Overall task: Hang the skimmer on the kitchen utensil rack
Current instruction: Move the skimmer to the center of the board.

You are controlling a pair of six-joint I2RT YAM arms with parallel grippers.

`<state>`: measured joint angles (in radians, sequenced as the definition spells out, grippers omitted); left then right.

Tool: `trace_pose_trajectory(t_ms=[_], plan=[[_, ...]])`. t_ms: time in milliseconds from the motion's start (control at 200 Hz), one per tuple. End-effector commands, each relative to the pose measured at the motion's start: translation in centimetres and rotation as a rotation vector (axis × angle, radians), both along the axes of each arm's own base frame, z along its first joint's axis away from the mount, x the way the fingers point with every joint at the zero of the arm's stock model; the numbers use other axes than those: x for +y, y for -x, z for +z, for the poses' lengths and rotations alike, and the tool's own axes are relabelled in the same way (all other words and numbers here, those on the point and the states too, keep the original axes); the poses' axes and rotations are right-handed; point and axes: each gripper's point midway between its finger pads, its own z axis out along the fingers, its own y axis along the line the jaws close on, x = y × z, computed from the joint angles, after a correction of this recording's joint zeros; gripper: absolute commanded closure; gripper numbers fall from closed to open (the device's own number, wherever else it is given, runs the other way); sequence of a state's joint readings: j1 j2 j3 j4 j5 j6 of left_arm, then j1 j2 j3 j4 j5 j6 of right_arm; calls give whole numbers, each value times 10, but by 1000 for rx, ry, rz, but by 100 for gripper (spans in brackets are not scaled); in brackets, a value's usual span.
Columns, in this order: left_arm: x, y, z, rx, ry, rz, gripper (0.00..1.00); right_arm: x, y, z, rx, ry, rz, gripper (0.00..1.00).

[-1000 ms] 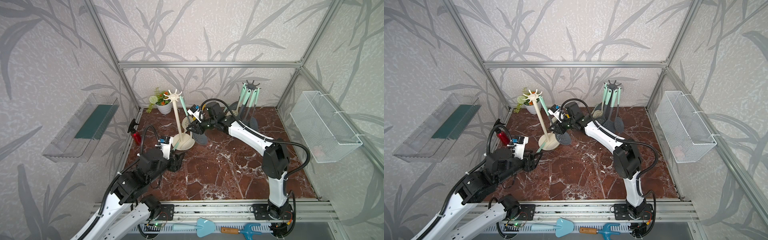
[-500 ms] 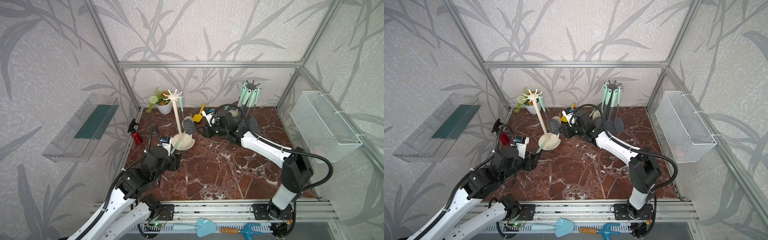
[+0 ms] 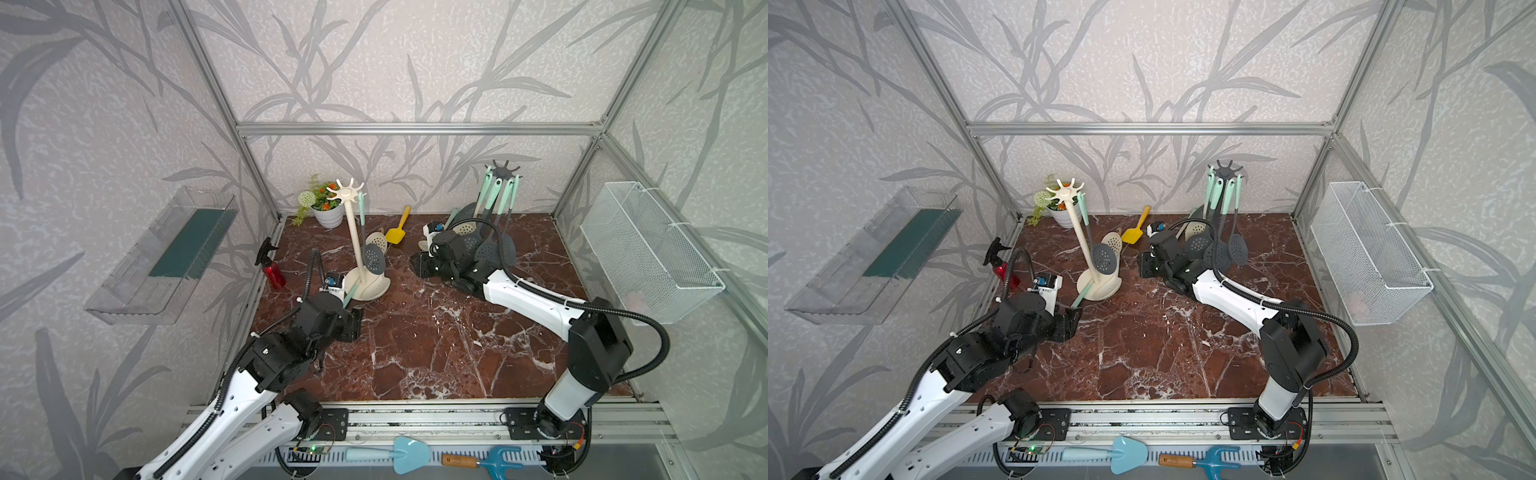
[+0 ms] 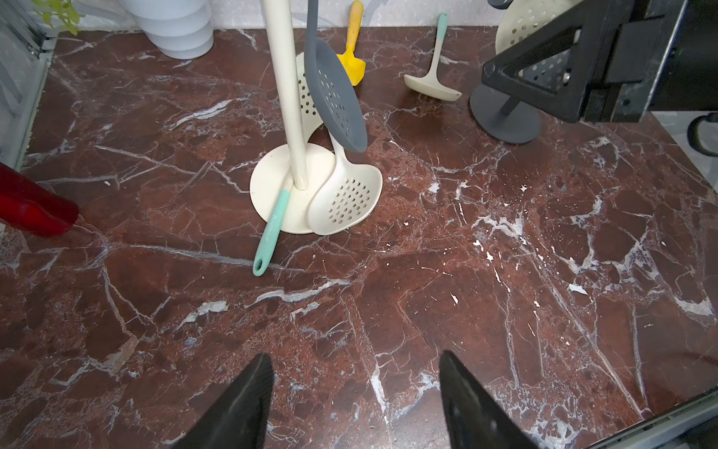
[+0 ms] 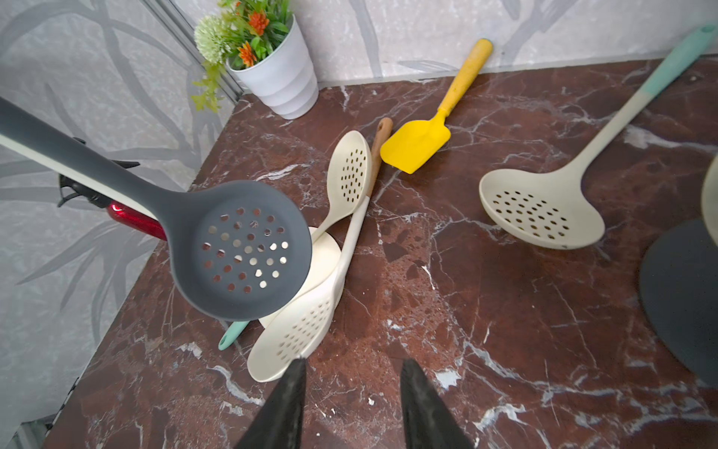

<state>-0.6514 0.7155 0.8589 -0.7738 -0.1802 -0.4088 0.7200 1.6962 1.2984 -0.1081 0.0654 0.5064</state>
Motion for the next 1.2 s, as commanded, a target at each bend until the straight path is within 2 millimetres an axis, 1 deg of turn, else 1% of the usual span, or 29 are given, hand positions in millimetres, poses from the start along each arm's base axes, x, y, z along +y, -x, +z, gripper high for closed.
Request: trace_pose_trajectory(t_ms=[0, 90, 145, 200, 240, 400, 490, 530, 590, 655, 675, 790, 910, 970, 1005, 1095, 1120, 1125, 1195], plan=[[0, 1, -7, 27, 7, 10, 33, -12, -7, -11, 17, 76, -113, 59], [2, 2, -9, 27, 1, 12, 33, -21, -13, -17, 36, 119, -175, 59], [2, 3, -10, 30, -3, 8, 34, -23, -18, -17, 38, 132, -208, 59], [3, 3, -12, 34, -10, 9, 33, -25, -24, -23, 50, 149, -247, 59], [4, 4, -13, 34, -14, 13, 33, -25, -28, -23, 53, 156, -270, 59], [9, 4, -14, 31, -31, 27, 33, -24, -49, -20, 20, 216, -346, 59], [8, 4, -14, 33, -27, 21, 33, -22, -63, -19, 6, 259, -387, 59], [7, 4, -14, 32, -27, 22, 33, -24, -68, -19, 14, 255, -432, 59], [7, 4, -14, 34, -25, 21, 34, -24, -77, -15, 7, 271, -462, 59], [6, 4, -14, 35, -23, 18, 34, -25, -86, -17, 12, 283, -497, 59], [6, 4, -14, 36, -22, 15, 34, -25, -89, -15, 10, 279, -503, 59], [2, 3, -14, 38, -18, 1, 34, -26, -105, -23, 31, 298, -536, 59], [1, 3, -13, 35, -15, -9, 34, -29, -120, -36, 67, 314, -558, 59], [-1, 3, -13, 37, -12, -13, 34, -31, -129, -36, 73, 310, -566, 59], [-1, 3, -13, 37, -9, -14, 34, -33, -134, -41, 82, 319, -573, 59], [-2, 3, -14, 43, -11, -21, 35, -38, -148, -47, 92, 313, -590, 59], [-2, 3, -14, 44, -14, -21, 35, -40, -151, -52, 104, 319, -596, 59], [-2, 3, -14, 43, -13, -20, 35, -40, -152, -50, 103, 315, -598, 59], [-1, 3, -14, 42, -20, -17, 35, -46, -161, -56, 116, 313, -618, 59]])
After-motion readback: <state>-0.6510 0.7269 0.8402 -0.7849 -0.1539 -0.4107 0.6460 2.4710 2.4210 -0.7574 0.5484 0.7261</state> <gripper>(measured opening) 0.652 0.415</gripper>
